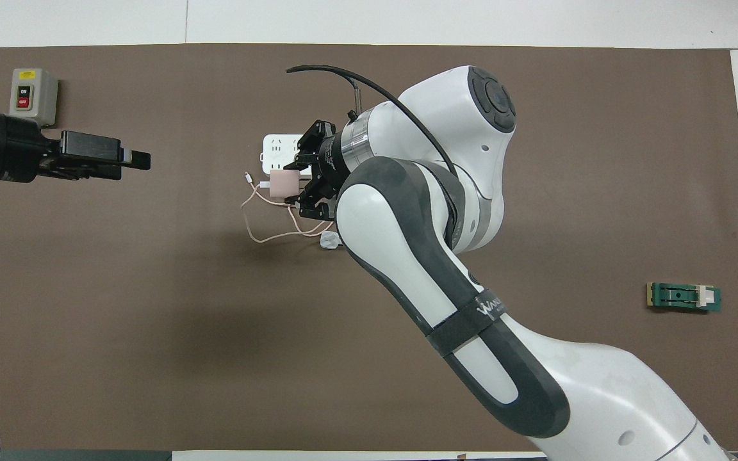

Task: Plug charger into power strip
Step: 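Grasp the charger with the left gripper while the right gripper holds it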

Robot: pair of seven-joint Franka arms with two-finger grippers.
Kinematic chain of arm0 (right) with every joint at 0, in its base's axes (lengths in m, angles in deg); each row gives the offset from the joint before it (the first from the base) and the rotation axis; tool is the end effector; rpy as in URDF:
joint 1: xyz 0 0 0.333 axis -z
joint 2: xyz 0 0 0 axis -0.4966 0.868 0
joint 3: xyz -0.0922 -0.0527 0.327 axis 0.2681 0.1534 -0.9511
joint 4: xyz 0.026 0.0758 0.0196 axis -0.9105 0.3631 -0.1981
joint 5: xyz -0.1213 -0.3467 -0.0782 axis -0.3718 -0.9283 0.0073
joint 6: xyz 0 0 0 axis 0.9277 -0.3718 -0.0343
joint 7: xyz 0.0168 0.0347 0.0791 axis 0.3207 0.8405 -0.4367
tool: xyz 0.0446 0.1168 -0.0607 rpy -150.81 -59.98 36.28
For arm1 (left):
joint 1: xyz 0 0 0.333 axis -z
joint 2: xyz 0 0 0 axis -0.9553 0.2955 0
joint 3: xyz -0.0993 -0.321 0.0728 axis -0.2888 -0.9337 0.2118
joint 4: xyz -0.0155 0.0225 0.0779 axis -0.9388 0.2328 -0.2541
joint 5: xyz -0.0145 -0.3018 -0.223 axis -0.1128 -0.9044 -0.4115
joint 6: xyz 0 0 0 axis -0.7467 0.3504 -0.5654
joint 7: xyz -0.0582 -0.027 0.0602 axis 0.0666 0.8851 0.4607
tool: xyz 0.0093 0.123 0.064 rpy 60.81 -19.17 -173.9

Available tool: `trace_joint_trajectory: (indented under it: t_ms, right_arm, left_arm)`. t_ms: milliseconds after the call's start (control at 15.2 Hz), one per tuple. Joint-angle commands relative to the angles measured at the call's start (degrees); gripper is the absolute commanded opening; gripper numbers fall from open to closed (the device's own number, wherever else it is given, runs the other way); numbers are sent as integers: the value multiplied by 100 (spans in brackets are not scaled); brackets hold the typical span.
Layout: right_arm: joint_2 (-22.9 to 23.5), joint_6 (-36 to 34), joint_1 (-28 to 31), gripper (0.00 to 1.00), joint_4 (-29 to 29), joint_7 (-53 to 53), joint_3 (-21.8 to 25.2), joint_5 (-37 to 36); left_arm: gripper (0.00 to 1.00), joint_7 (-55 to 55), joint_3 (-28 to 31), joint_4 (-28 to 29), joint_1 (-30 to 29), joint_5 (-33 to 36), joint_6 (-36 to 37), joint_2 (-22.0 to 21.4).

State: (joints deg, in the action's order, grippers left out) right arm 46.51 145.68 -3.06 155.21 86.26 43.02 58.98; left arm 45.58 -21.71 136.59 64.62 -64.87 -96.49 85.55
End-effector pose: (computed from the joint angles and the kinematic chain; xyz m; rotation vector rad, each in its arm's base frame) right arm 0.6049 0.4171 0.4631 -1.8283 1.7998 0.7344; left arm 0.5868 -0.0624 0.5224 2.3928 -0.1008 0.0245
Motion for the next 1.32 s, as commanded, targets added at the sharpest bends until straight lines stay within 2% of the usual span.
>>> trace_joint_trajectory:
  t_ms: [0,263,526,855,1249]
  right_arm:
    - [22,-109,14,0,-53,55,21,-32]
    - [22,-118,22,0,-44,64,21,-23]
    - [22,-118,40,0,-44,73,21,-23]
    - [22,-118,49,0,-35,73,21,-23]
    - [22,-118,49,0,-35,99,21,-6]
  left_arm:
    - [100,501,-39,195,-69,-1067,-38,337]
    - [100,817,-83,327,10,-2316,76,944]
    - [100,1381,-91,837,256,-3232,41,945]
    - [100,1381,-118,1162,467,-3848,497,945]
    - [100,1460,-127,1242,660,-4006,735,971]
